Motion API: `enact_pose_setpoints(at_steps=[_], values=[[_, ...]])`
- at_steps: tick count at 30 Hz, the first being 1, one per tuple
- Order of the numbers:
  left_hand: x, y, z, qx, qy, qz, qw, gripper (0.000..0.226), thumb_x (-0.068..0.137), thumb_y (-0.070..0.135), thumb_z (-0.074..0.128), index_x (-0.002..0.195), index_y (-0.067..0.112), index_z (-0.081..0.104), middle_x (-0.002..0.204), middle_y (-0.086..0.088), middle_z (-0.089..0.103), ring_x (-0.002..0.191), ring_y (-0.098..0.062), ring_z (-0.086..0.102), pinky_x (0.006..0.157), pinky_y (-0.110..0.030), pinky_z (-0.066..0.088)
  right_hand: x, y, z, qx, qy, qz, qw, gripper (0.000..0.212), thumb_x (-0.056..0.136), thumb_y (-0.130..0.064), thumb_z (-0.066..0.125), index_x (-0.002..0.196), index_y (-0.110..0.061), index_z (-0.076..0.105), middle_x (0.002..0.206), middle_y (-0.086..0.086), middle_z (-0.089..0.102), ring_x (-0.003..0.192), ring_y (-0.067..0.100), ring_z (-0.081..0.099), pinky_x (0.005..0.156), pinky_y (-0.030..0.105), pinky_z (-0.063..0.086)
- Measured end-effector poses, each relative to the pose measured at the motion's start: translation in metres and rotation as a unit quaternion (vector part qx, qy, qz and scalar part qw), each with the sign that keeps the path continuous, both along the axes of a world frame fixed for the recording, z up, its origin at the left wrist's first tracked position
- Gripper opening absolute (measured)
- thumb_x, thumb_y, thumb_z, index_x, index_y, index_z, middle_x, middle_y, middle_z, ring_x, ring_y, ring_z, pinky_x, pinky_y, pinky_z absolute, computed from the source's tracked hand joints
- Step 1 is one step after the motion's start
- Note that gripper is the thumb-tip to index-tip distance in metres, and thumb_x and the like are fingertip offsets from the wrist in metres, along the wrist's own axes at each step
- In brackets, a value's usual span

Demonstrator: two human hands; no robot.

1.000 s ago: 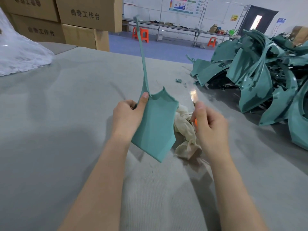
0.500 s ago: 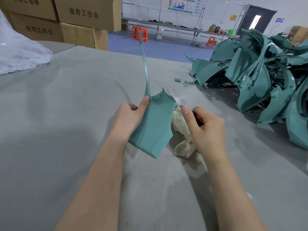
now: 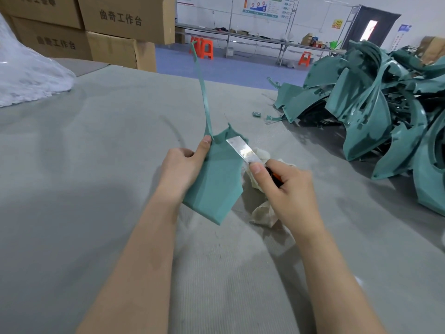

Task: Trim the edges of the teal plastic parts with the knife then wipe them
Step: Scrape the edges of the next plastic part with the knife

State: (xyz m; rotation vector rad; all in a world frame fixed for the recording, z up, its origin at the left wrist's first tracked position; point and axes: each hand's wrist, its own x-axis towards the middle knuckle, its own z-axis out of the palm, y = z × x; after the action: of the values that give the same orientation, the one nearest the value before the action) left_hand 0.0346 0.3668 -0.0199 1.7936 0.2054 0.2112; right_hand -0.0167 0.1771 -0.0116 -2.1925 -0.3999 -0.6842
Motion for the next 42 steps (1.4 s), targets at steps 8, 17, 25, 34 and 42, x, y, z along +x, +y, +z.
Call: enact_pose_setpoints(at_steps=[8,17,25,34,42], values=[[0.001,0.006,-0.001,-0.046,-0.013,0.008,0.999,0.051,0.082,0.066,0.055,0.079,0.016,0.051,0.076,-0.006,0.047,0.067,-0.020,0.043,0.066,-0.032,0.031,-0.002,0.003,-0.001,0.012,0.059,0.107,0.992,0.057,0.087,-0.058,0.048,0.056,-0.014,0.032,0.051,-0.007,0.028,0.049,0.005,0.029,0.050,0.020,0.024],[0.005,0.015,-0.002,-0.068,-0.020,0.086,0.994,0.053,0.088,0.061,0.052,0.065,0.014,0.040,0.069,-0.011,0.038,0.065,-0.021,0.037,0.063,-0.032,0.029,-0.010,0.005,0.004,0.028,0.166,0.220,0.961,0.061,0.081,-0.063,0.051,0.061,-0.005,0.048,0.048,-0.006,0.039,0.047,0.010,0.034,0.047,0.024,0.029],[0.009,0.012,-0.007,-0.144,0.033,0.110,0.983,0.053,0.086,0.064,0.050,0.087,0.011,0.052,0.083,-0.010,0.055,0.072,-0.021,0.052,0.064,-0.030,0.039,-0.008,0.008,0.007,0.100,0.027,0.071,0.992,0.062,0.086,-0.058,0.051,0.060,-0.002,0.047,0.052,0.012,0.037,0.051,0.025,0.035,0.049,0.028,0.028],[0.005,0.004,-0.005,-0.148,0.030,0.080,0.985,0.053,0.088,0.062,0.051,0.086,0.009,0.052,0.081,-0.012,0.052,0.069,-0.021,0.050,0.057,-0.027,0.039,-0.013,0.022,0.006,0.041,-0.026,0.043,0.998,0.046,0.087,-0.054,0.051,0.055,-0.029,0.029,0.049,-0.009,0.033,0.048,0.008,0.031,0.050,0.018,0.022],[0.006,0.007,-0.006,-0.166,0.039,0.099,0.980,0.050,0.092,0.055,0.050,0.087,0.006,0.056,0.076,-0.010,0.057,0.068,-0.023,0.054,0.056,-0.026,0.041,-0.014,0.023,0.004,-0.016,0.023,0.118,0.993,0.051,0.085,-0.057,0.051,0.055,-0.018,0.036,0.048,-0.002,0.032,0.046,0.011,0.033,0.047,0.032,0.028]])
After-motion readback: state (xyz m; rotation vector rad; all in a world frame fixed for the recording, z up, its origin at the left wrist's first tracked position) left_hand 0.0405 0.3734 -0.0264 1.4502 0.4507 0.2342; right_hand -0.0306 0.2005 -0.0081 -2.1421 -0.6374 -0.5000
